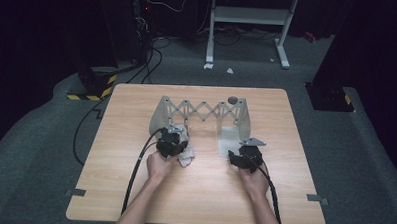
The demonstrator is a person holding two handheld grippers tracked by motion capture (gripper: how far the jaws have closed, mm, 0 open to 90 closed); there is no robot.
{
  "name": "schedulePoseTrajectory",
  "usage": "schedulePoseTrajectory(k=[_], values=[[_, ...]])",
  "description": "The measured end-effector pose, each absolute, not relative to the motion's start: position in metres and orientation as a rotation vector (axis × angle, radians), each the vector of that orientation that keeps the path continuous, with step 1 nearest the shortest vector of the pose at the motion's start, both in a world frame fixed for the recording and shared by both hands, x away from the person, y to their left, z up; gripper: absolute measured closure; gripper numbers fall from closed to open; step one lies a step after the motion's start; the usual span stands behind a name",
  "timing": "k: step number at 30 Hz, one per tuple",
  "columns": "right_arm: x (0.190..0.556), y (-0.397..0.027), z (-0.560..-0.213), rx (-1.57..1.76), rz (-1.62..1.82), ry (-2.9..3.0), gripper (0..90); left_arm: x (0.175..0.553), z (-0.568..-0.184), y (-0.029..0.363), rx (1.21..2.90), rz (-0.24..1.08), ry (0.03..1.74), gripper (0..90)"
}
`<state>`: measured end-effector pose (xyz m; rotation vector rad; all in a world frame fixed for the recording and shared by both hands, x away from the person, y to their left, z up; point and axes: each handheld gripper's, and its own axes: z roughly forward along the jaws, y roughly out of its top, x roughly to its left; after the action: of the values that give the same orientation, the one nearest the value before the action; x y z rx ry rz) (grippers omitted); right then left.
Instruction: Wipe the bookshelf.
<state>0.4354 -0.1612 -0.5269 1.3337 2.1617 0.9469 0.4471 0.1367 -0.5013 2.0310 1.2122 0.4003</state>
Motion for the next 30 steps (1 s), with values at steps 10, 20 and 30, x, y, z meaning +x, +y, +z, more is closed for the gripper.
schedulePoseTrajectory(k=[10,20,30], values=[[0.435,-0.161,-0.527,1.334,0.947,2.162,36.9,0.441,-0.461,0.136,1.984,0.452,1.118,77.1],[0.435,-0.161,-0.527,1.333,0.947,2.162,36.8,0.443,-0.441,0.135,1.969,0.450,1.065,76.9],[0.435,-0.161,-0.527,1.333,0.947,2.163,36.8,0.442,-0.421,0.142,1.925,0.474,1.050,76.9]])
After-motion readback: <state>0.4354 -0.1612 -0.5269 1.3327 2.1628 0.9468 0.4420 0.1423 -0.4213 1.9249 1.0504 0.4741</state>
